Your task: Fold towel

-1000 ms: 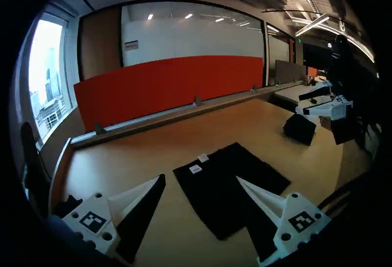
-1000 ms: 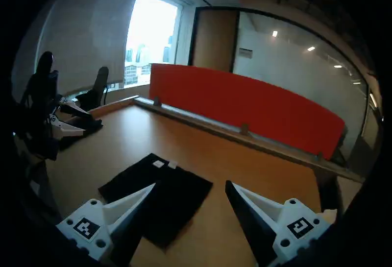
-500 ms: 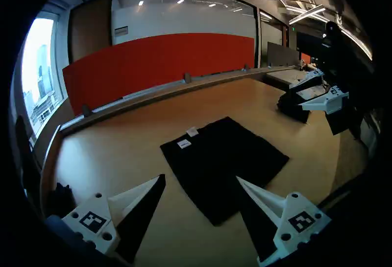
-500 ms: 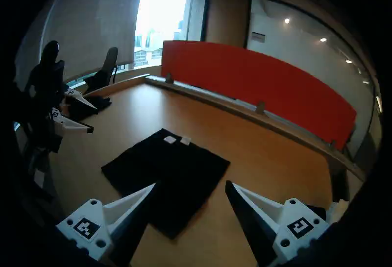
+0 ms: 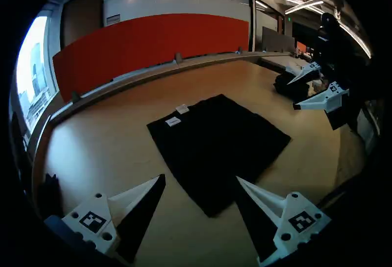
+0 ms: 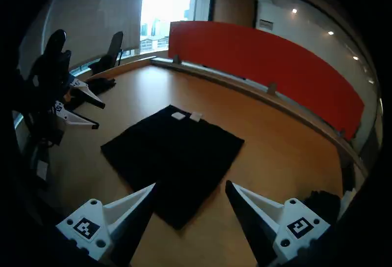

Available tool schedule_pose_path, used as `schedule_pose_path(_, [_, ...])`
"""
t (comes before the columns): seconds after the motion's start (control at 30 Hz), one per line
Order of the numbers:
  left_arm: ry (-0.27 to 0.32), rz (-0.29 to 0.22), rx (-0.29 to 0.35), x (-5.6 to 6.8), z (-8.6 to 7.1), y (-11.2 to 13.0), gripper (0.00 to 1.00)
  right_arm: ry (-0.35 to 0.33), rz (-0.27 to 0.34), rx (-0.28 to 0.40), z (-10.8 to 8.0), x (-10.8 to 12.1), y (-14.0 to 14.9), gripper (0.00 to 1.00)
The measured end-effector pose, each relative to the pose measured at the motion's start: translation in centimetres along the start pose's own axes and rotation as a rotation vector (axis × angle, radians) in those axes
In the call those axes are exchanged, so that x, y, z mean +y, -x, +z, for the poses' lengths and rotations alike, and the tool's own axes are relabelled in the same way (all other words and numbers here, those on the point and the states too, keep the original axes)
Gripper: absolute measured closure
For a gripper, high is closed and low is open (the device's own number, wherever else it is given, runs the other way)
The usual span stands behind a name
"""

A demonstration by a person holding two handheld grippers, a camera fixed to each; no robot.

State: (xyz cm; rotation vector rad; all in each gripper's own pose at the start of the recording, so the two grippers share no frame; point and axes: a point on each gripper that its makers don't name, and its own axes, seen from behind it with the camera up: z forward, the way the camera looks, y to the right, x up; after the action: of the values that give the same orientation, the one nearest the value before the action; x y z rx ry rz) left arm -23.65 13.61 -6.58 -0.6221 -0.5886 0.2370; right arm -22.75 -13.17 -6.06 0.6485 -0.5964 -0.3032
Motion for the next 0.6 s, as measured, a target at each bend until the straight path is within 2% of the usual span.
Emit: schedule_pose_path(0.6, [0.053,0.005,-0.132,1.7,3.7,5.7,0.04,-0.054,-0.006,-0.138,3.3,-2.0,7.3,0.00])
